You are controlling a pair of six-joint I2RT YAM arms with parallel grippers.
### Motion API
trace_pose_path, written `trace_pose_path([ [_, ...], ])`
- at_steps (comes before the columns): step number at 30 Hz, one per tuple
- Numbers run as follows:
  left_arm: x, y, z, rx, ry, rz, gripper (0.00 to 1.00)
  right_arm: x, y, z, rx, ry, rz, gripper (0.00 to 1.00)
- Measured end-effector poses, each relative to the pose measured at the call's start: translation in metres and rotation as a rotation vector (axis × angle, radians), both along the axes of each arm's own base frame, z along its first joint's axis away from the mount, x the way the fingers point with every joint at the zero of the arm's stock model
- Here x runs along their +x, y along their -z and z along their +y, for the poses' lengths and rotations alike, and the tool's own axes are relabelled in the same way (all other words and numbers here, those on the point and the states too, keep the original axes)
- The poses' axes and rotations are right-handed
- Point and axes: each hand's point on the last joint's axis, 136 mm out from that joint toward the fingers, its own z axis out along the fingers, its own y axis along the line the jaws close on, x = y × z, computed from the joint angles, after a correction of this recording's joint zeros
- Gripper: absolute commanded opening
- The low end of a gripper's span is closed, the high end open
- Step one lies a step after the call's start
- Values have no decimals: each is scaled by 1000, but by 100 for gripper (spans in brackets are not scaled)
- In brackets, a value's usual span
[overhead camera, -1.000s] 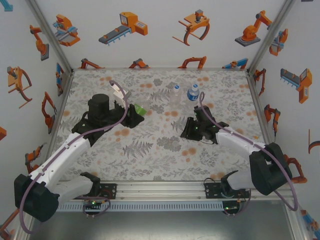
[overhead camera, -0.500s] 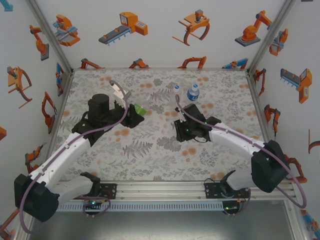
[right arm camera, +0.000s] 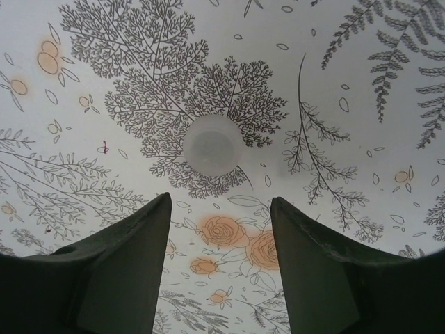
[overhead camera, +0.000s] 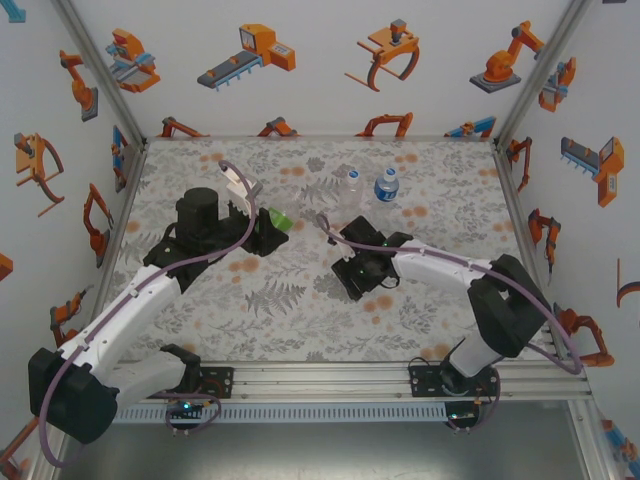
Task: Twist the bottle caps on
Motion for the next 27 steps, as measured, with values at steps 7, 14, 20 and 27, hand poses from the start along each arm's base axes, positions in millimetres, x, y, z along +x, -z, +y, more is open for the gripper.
trace_pose_path([
  [7, -2, -3, 1, -4, -1, -8, 0, -4, 20, 2, -54, -14, 28, 55],
  [14, -3, -6, 2, -6, -4, -15, 0, 3, 18, 10, -22, 6, 5, 51],
  [20, -3, -7, 3, -7, -4, -16, 0, 12, 16, 21, 16, 20, -6, 46],
  [27, -4, -8, 5, -8, -9, -19, 0, 15, 16, 24, 21, 29, -6, 38],
])
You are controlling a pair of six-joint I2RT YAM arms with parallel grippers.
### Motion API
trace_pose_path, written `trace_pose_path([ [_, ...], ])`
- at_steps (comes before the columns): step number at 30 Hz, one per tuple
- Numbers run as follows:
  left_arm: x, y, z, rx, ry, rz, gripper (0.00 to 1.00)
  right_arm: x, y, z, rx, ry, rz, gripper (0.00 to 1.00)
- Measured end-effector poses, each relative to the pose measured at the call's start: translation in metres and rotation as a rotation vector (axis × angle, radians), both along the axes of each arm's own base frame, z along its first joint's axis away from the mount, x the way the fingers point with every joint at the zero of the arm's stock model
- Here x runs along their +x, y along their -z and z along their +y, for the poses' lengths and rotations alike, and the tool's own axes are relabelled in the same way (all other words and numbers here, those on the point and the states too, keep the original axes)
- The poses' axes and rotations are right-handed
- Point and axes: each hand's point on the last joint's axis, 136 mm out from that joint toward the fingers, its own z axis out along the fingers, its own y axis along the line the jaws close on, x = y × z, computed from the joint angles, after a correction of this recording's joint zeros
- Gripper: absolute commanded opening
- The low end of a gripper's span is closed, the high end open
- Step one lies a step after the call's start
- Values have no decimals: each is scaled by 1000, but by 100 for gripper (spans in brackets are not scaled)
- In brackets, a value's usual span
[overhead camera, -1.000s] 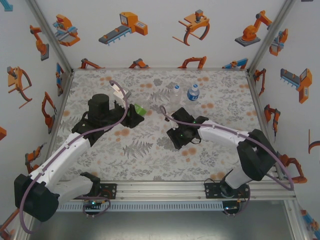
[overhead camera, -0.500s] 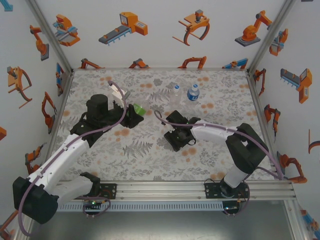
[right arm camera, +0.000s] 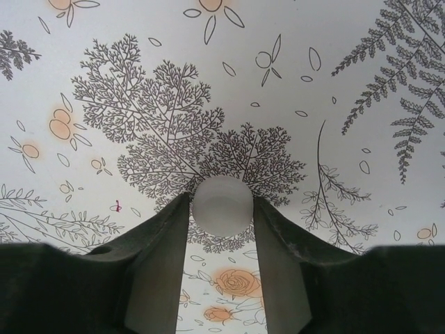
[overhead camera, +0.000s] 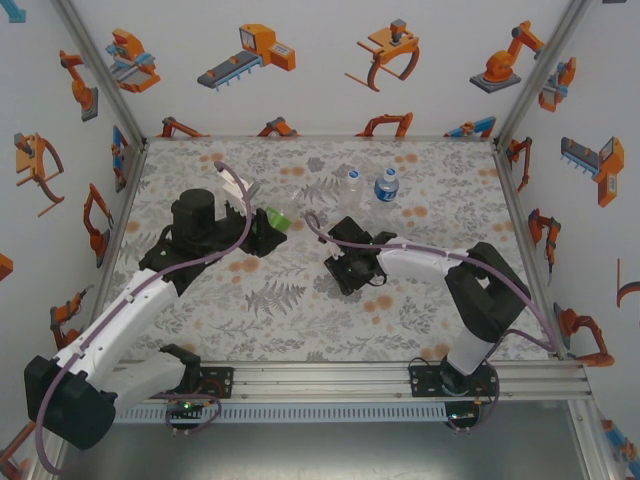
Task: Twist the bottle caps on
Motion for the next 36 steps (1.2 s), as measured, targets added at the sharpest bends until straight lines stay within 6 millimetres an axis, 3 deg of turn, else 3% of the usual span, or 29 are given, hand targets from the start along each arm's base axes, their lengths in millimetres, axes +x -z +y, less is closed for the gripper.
trace_pose_path([
  [6, 1, 0, 1, 1, -4, 0, 0, -1, 0, -1, -7, 0, 8, 39],
  [13, 0, 1, 1, 4, -1, -1, 0, -3, -1, -2, -16, 5, 18, 31],
  [17, -4, 7, -1, 33, 35, 4, 0, -1, -15, 0, 13, 7, -10, 27],
  [22, -19, 9, -11, 82, 170, -6, 0, 5, -68, 5, 123, 3, -119, 24],
  [28, -48, -1, -26, 106, 373, -114, 0, 6, -156, 5, 303, -28, -309, 23],
  [36, -89, -14, -43, 177, 589, -285, 0, -23, -258, -4, 496, -185, -554, 22],
])
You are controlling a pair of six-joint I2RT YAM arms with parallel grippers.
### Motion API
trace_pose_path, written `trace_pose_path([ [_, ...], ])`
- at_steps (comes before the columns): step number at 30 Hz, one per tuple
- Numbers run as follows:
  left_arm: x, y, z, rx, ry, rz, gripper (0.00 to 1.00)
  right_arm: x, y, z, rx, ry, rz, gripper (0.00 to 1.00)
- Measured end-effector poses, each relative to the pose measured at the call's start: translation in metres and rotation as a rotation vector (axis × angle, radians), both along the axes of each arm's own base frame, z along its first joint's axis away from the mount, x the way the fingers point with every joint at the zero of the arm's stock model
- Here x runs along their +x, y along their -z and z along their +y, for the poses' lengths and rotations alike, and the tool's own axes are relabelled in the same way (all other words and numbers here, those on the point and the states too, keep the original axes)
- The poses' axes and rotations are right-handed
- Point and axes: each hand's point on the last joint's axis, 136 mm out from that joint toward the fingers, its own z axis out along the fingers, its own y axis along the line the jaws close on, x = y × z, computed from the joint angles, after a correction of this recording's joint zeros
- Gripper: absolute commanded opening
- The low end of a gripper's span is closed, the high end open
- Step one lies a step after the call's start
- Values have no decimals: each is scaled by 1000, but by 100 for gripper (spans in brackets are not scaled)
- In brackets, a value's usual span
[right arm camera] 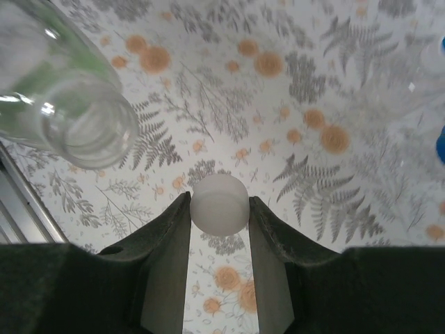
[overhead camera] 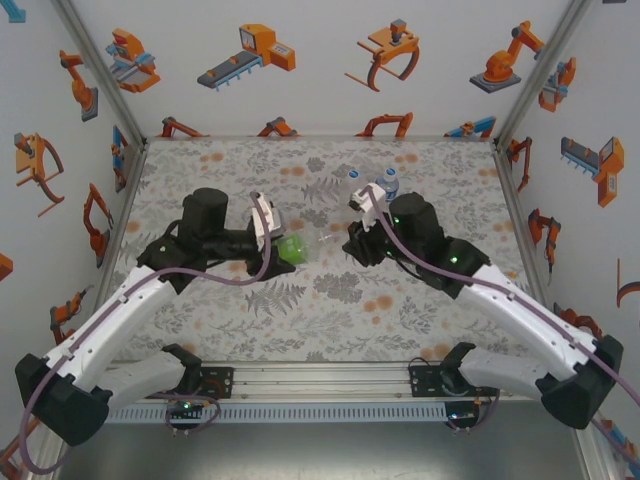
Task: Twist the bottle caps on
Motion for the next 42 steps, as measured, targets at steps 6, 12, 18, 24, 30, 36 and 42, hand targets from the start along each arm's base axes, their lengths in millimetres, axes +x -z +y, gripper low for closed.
trace_pose_path([
  [6, -20, -13, -1, -17, 92, -115, 0, -38, -51, -2, 84, -179, -161, 21],
  [12, -36, -25, 0, -52, 165, -190, 0, -72, -76, 3, 148, -362, -243, 16],
  [18, -50, -37, 0, -89, 226, -251, 0, -98, -94, 12, 223, -529, -300, 15],
  [24, -58, -42, 0, -110, 256, -263, 0, -114, -105, 15, 276, -627, -344, 15],
  [30, -60, -41, 0, -119, 268, -263, 0, -122, -110, 18, 304, -687, -356, 14],
  [36, -61, -43, 0, -140, 265, -280, 0, -122, -110, 17, 298, -680, -364, 13],
  [42, -62, -49, 0, -163, 268, -294, 0, -121, -109, 15, 287, -671, -369, 12],
])
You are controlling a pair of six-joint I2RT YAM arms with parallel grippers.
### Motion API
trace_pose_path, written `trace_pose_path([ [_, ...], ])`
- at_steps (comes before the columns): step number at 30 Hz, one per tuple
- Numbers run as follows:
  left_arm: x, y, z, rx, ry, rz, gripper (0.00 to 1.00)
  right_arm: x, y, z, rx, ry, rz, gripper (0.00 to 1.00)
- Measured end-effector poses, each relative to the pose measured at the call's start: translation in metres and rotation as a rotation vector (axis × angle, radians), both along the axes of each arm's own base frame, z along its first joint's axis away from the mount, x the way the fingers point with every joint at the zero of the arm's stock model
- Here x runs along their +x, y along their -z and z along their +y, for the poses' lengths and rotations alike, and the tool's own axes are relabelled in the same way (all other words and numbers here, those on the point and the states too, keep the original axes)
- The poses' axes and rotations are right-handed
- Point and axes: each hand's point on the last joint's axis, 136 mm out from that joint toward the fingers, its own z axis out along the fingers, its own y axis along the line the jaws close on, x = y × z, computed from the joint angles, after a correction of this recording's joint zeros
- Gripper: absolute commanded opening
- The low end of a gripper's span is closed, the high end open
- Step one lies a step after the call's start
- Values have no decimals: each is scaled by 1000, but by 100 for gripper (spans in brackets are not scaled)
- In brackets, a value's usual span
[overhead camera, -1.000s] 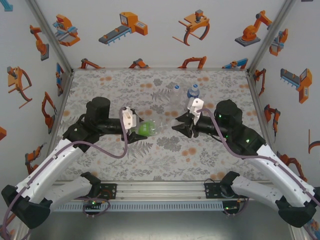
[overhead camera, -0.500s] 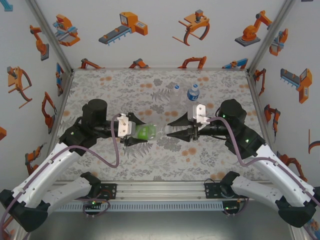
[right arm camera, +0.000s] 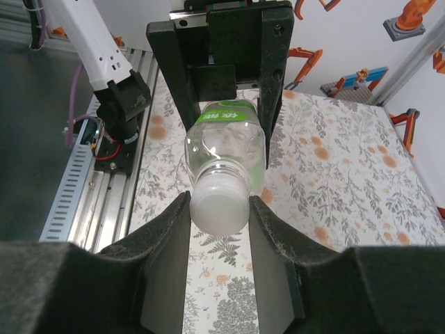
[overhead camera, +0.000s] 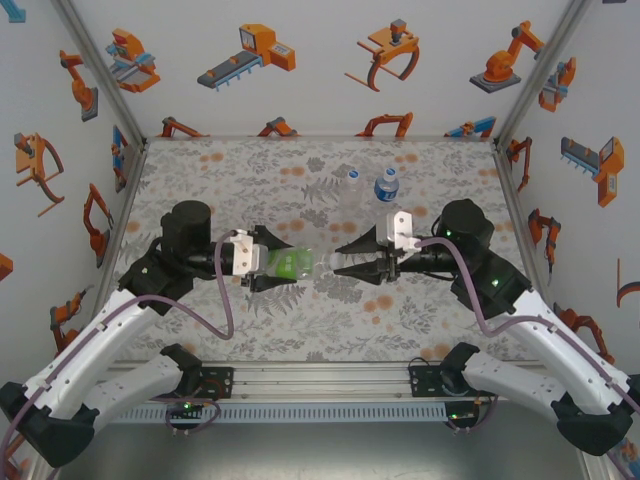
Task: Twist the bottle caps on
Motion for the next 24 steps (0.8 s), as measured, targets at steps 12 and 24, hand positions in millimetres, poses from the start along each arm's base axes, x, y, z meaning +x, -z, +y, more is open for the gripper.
trace_pose_path([
  [12, -2, -2, -1, -10, 13, 15, 0, -3, -2, 1, 10, -21, -16, 11],
  [24, -4, 10, -4, 21, 48, 75, 0, -6, 8, 4, -31, -52, -40, 1],
])
